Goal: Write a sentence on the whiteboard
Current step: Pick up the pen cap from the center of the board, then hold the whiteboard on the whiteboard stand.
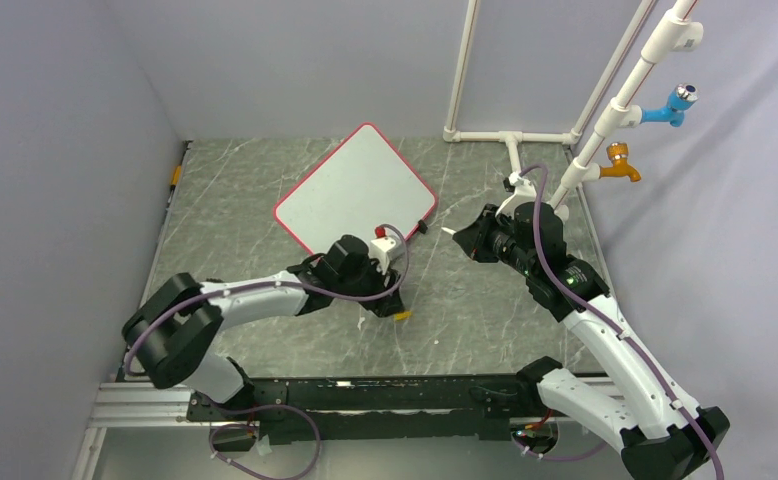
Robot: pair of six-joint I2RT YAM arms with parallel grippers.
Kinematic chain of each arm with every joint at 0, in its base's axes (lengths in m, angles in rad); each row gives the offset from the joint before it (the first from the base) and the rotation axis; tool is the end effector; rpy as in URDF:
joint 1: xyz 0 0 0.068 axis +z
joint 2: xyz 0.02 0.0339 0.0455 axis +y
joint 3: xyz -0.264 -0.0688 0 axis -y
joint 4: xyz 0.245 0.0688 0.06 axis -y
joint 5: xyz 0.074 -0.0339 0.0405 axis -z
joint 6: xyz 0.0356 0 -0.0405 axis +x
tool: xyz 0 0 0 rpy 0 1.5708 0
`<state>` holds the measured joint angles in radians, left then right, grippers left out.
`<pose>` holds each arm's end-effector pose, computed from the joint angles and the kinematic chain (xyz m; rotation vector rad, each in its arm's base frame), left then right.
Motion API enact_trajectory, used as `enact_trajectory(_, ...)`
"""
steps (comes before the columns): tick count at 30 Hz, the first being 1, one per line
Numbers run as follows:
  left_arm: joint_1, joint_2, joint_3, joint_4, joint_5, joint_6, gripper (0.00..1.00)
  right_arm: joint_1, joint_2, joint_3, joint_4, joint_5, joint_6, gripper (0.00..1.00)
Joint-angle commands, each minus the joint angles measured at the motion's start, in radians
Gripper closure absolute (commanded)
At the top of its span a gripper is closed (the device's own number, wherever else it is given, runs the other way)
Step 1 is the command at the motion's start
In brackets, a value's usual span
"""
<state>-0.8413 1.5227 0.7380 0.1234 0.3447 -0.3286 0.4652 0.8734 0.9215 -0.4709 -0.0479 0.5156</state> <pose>0.1963 -0.2376 0.1805 0.7988 2.2492 -0.9872 0.1710 0.0877 0.3426 0.0200 2.0579 0.6702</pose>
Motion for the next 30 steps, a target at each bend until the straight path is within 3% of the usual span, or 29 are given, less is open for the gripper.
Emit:
enact_trajectory(1,-0.005,-0.129,0.081,-0.137,-0.083,0.088,0.32,0.001,-0.022,0.016,0.01,0.027,-0.013,1.0)
enact_trajectory(4,-0.004,-0.201,0.125,-0.232,-0.139,0.142,0.02,0.001,-0.027,0.009,0.016,0.022,-0.008,1.0)
enact_trajectory(11,0.046,-0.369,0.204,-0.359,-0.31,0.171,0.0,0.002,-0.042,-0.002,0.016,0.014,-0.007,1.0)
enact_trajectory(14,0.131,-0.439,0.207,-0.357,-0.342,0.14,0.01,0.001,-0.051,-0.013,0.019,0.016,-0.01,1.0)
enact_trajectory(19,0.312,-0.495,0.254,-0.385,-0.276,0.167,0.01,0.001,-0.042,-0.012,0.011,0.007,-0.017,1.0)
enact_trajectory(24,0.467,-0.418,0.403,-0.538,-0.209,0.206,0.01,0.001,-0.044,-0.019,0.014,0.008,-0.023,1.0)
enact_trajectory(30,0.661,-0.355,0.473,-0.554,-0.108,0.2,0.01,0.0,-0.031,-0.02,0.006,0.002,-0.028,1.0)
